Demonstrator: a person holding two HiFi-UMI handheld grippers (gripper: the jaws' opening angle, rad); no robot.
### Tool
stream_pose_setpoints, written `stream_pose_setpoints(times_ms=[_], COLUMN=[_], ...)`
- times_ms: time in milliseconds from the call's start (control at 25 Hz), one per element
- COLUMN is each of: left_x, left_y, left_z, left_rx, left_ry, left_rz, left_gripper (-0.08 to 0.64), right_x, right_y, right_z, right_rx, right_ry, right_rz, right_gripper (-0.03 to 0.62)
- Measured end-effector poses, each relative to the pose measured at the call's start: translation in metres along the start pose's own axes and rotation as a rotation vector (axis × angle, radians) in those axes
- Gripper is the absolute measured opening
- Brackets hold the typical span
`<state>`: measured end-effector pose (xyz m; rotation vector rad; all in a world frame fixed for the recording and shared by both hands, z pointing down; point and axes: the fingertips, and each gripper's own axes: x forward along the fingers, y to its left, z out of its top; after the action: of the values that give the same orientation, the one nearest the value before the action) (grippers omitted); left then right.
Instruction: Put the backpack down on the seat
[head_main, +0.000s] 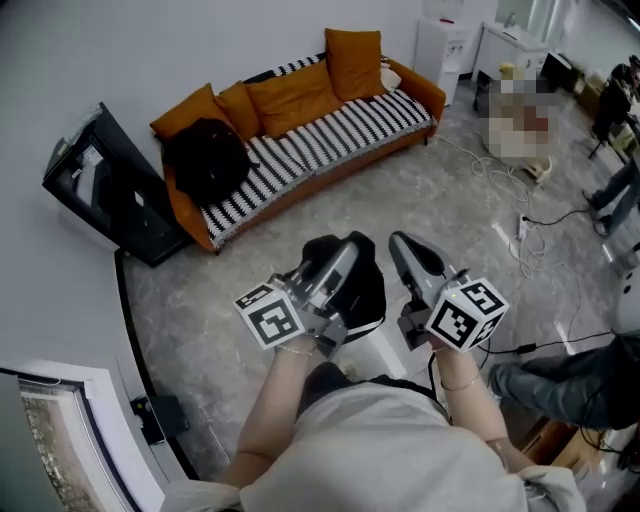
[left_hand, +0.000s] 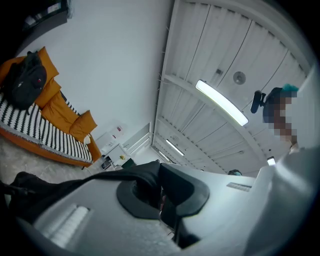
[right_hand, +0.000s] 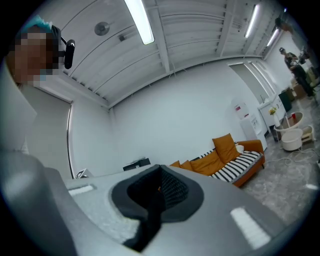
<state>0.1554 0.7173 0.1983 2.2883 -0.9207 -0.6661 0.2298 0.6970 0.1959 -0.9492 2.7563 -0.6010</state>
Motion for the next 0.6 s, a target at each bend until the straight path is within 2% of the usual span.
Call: stream_pose_setpoints(times_ms=[200,360,600], left_x=[0.02,0.036,0.07], left_y=[0.047,0.078,0.133], left_z=[0.04,0.055,0.079], left_rx=[0.024,0.034,0.032], left_ry=[0.009,0.028,-0.005], left_rz=[0.012,0.032,0.066], left_gripper=[0.014,0.014,0.014], right_x=[0.054,0.085,0.143], right_y=[-0.019,-0.037,-0.08], right_z=[0.004,0.0,0.01], right_rx=[-0.003,0.001,0.01], right_ry=[0.013,0.041,0.041], right_rz=[-0.01,-0.009,0.027], right_gripper=[0.003,0.003,0.003])
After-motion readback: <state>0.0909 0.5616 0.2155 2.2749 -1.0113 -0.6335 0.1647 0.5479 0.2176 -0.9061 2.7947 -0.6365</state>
